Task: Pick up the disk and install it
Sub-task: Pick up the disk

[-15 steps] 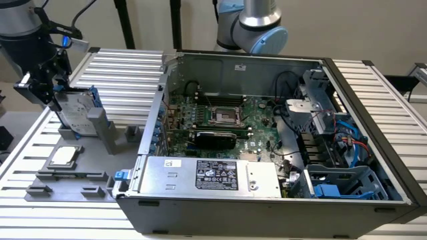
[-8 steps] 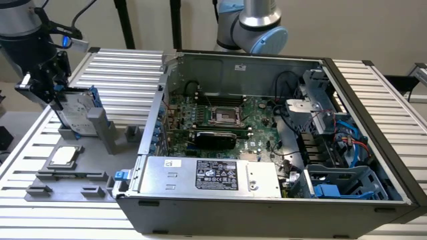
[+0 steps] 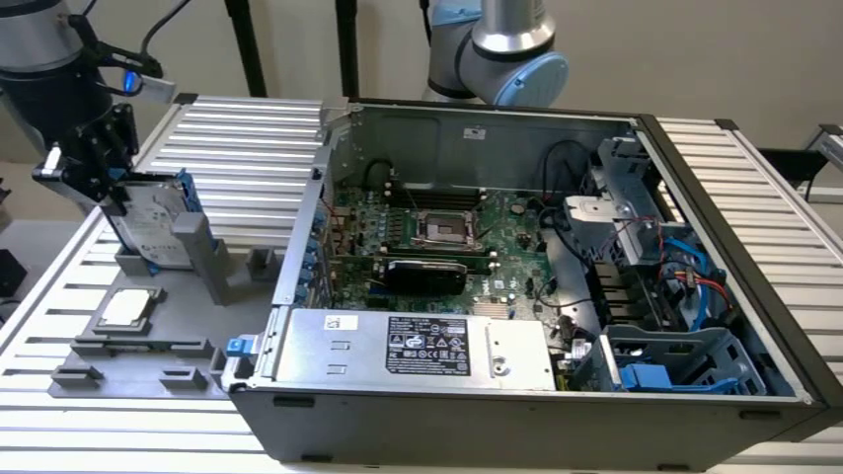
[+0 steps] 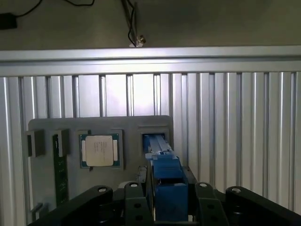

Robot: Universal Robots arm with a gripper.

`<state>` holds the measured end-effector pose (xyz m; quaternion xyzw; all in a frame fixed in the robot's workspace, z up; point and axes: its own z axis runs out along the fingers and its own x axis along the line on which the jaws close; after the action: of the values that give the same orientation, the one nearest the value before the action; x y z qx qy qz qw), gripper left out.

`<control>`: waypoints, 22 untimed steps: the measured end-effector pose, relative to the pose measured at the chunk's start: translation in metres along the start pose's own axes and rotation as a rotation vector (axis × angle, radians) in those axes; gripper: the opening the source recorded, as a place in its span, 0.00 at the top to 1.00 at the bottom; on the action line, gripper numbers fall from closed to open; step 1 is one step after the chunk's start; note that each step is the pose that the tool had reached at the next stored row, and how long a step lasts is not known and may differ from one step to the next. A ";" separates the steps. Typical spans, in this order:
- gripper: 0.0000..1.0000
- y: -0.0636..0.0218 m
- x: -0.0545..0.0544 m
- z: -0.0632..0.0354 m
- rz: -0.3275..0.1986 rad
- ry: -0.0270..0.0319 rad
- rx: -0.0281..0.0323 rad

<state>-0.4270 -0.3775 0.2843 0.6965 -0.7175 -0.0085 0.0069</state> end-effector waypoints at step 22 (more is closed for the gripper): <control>0.67 -0.0004 0.004 0.0003 -0.009 0.0051 0.0001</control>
<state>-0.4267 -0.3813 0.2839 0.6998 -0.7143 -0.0067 0.0087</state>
